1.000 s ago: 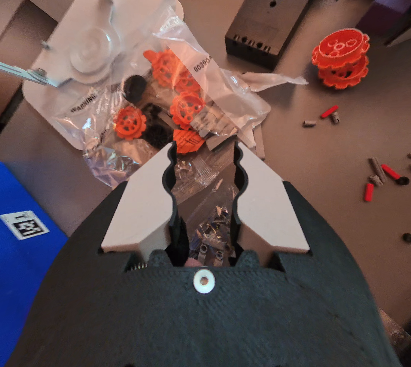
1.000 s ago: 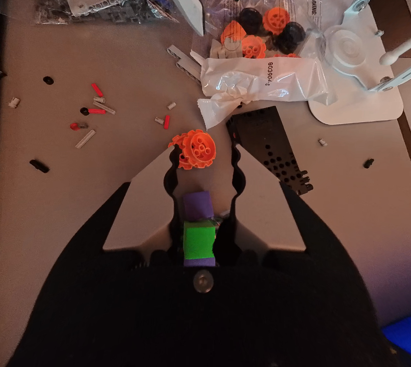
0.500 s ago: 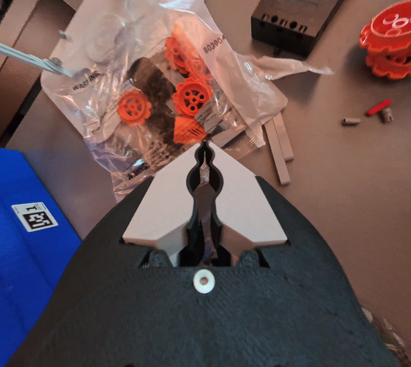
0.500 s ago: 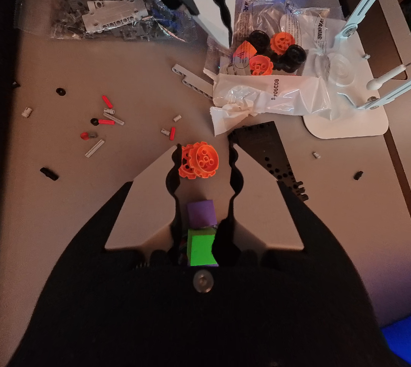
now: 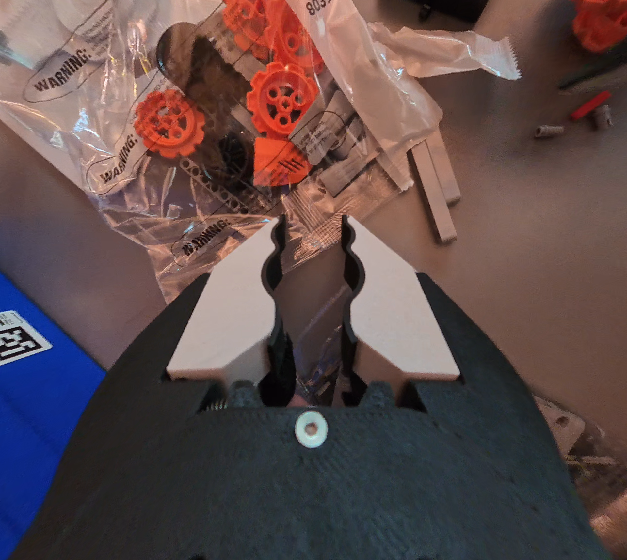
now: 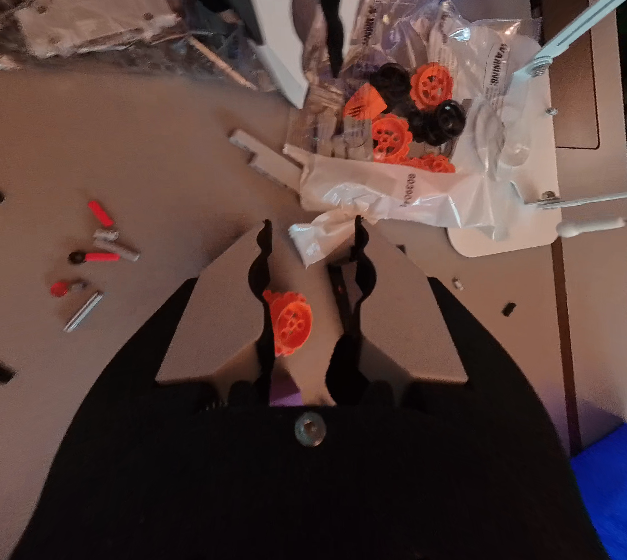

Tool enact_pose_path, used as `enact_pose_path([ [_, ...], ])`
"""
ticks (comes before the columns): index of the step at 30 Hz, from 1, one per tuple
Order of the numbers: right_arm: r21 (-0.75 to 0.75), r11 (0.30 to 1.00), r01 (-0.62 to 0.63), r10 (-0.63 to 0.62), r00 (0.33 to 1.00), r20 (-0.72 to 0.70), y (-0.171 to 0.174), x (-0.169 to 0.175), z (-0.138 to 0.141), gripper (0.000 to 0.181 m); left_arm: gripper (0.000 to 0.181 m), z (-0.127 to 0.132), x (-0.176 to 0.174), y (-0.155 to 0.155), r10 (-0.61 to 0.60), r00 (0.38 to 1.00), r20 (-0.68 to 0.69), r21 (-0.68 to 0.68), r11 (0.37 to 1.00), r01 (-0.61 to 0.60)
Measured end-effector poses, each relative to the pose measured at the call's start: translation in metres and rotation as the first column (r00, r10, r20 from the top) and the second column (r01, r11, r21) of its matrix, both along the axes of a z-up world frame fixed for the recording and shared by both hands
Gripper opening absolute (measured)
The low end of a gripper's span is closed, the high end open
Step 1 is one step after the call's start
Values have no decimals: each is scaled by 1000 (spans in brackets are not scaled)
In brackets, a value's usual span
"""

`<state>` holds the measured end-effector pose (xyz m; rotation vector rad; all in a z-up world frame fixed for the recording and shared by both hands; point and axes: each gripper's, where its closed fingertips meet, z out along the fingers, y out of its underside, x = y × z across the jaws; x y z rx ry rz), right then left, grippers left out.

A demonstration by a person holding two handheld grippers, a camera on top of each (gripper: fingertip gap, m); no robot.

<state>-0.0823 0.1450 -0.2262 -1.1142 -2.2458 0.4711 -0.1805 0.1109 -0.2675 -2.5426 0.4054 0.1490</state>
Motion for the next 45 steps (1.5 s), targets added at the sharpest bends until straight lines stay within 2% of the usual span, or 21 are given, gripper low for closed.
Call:
enact_pose_path([
  [5,-56,989,135,-138,990,-42,37,-48,19,54,47,15,-16,3,81,997,12,84,993,-82],
  [7,-95,976,195,-194,981,24,56,-61,12,64,51,13,-21,1,95,995,2,81,992,-95],
  [9,-113,965,236,-229,971,73,70,-72,2,63,55,10,-25,-2,110,994,-10,70,992,-109],
  [12,-183,953,242,-211,962,174,68,-81,-18,59,54,14,-25,0,106,994,1,90,990,-106],
  [16,-194,967,164,-127,974,189,54,-92,-29,46,55,14,-25,-1,91,996,-9,85,992,-90],
  [20,-180,980,87,-54,982,181,41,-96,-31,28,52,8,-22,0,58,998,-31,73,996,-56],
  [23,-175,982,66,-36,985,171,37,-97,-27,20,49,9,-19,2,39,997,-67,76,997,-34],
  [25,-201,978,50,-15,985,170,33,-95,-23,13,44,17,-14,7,23,997,-67,118,993,-15],
  [28,-273,961,48,4,983,185,27,-91,-14,11,37,30,-10,15,9,997,-73,193,981,5],
  [35,-377,924,68,35,965,259,21,-82,-8,13,30,15,-3,23,-8,994,-108,158,987,25],
  [37,-408,910,75,30,969,247,21,-83,-5,14,22,16,-5,25,3,995,-101,168,986,14],
  [40,-428,900,89,10,975,224,25,-81,0,27,9,21,-8,27,27,997,-71,202,979,-12],
  [45,-424,900,100,-29,985,169,32,-67,12,30,8,22,-14,26,62,998,-33,210,976,-53],
])
